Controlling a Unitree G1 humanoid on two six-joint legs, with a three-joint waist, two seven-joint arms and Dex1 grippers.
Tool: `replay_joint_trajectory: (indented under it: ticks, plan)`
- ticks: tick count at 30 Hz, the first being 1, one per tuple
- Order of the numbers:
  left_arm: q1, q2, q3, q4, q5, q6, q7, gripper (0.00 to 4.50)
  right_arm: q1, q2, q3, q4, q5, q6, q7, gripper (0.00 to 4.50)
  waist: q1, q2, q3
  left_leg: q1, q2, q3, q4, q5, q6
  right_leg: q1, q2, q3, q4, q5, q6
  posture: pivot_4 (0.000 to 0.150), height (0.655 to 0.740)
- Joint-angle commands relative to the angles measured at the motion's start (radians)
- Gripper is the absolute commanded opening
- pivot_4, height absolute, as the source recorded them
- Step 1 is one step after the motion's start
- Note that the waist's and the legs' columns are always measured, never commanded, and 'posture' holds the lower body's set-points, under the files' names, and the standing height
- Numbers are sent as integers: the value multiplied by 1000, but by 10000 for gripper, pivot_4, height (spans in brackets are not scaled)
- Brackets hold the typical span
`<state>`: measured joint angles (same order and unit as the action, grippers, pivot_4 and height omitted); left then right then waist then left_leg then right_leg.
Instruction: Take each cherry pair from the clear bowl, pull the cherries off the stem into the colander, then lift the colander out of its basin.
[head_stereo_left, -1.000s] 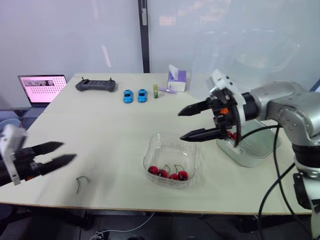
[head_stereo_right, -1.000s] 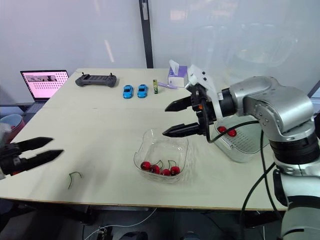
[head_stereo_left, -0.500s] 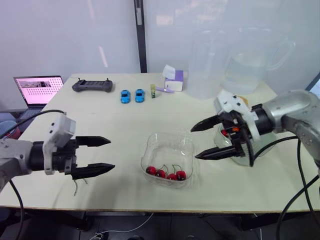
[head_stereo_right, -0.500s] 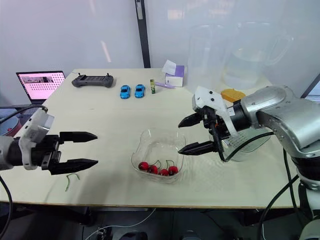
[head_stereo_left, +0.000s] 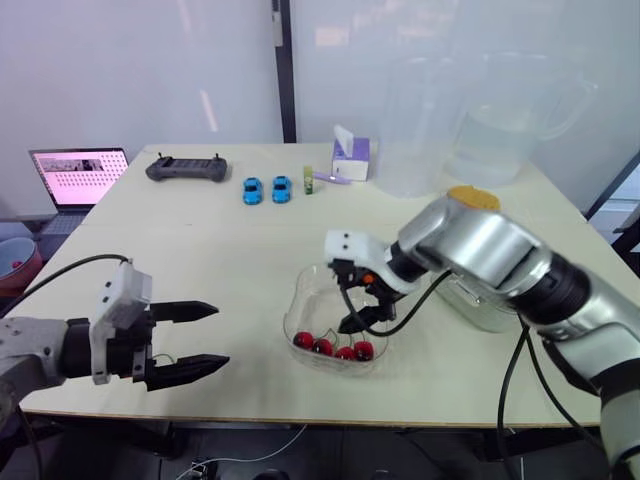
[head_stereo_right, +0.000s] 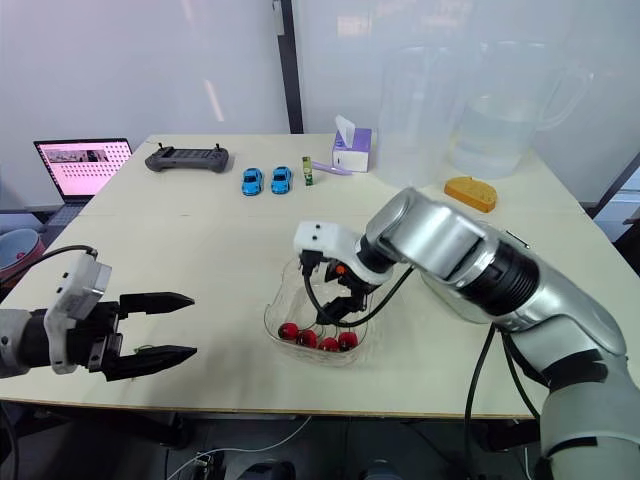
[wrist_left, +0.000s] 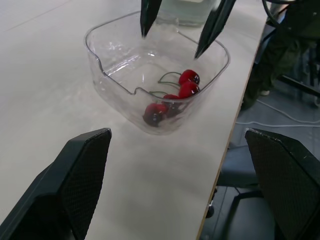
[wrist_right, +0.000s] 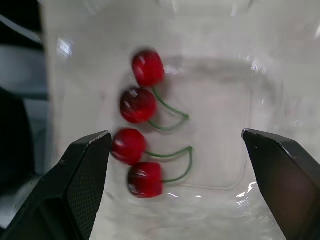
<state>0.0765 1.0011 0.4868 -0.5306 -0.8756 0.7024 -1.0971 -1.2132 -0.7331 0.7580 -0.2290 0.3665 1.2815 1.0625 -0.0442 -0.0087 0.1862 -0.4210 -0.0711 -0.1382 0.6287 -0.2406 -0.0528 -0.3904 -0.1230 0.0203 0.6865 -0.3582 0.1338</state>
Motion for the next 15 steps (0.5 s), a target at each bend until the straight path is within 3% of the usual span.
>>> replay_joint_trajectory:
  ticks: [1,15]
  plan:
    - [6,2,46,-30,-1,-17,10,44710,29,51,12,-22,-42,-44,-51,45000,-1,0,0,0,0,0,0,0,0,-1,0,0,0,0,0,1500,7400]
    - [-28,24,34,-11,6,-10,12,44710,95,159,31,39,-115,-87,-124,45000,-2,0,0,0,0,0,0,1,-1,-1,1,0,1,0,0,1500,7400]
